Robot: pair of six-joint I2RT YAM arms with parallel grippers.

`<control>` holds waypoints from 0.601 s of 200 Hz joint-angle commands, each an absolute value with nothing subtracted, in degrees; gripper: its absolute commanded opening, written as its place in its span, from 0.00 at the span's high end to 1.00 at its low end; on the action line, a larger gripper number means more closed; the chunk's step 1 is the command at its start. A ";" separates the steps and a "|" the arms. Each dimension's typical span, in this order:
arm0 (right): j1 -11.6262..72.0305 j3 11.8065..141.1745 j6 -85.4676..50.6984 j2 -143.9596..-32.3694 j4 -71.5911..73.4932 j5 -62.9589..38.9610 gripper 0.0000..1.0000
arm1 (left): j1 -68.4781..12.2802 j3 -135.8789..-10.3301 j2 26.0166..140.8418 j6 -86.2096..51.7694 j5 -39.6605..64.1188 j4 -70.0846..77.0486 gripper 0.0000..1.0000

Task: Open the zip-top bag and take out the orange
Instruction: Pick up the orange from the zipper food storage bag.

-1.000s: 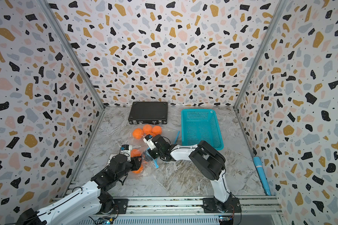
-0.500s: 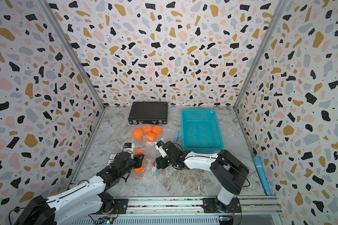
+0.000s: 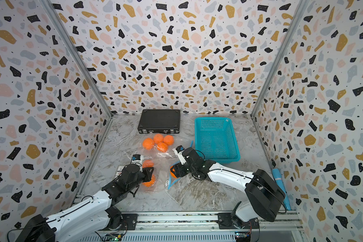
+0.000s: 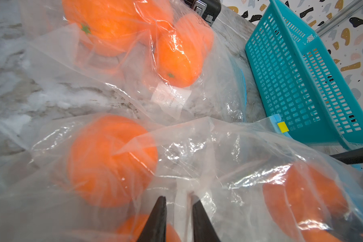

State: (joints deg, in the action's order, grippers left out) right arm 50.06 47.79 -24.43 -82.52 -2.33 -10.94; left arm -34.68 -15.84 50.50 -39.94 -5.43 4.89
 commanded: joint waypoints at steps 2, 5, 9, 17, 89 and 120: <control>49.69 50.71 -22.91 -80.18 -8.08 -7.90 0.55 | -34.54 -15.02 49.57 -40.38 -5.13 3.88 0.77; 49.63 50.64 -22.94 -79.84 -8.35 -7.67 0.55 | -34.54 -15.09 49.45 -40.41 -4.98 3.75 0.77; 49.52 50.55 -22.94 -79.37 -8.73 -7.50 0.55 | -34.54 -15.26 49.27 -40.37 -4.80 3.51 0.77; 49.34 50.39 -23.05 -77.99 -9.34 -7.02 0.56 | -34.48 -15.54 48.81 -40.38 -4.45 3.18 0.75; 46.19 55.00 -22.29 -65.76 -25.10 0.20 0.57 | -34.79 -18.46 45.95 -40.19 -3.17 1.06 0.57; 40.71 61.66 -22.55 -66.47 -34.10 0.51 0.57 | -35.58 -21.74 42.76 -39.70 -2.99 -2.28 0.29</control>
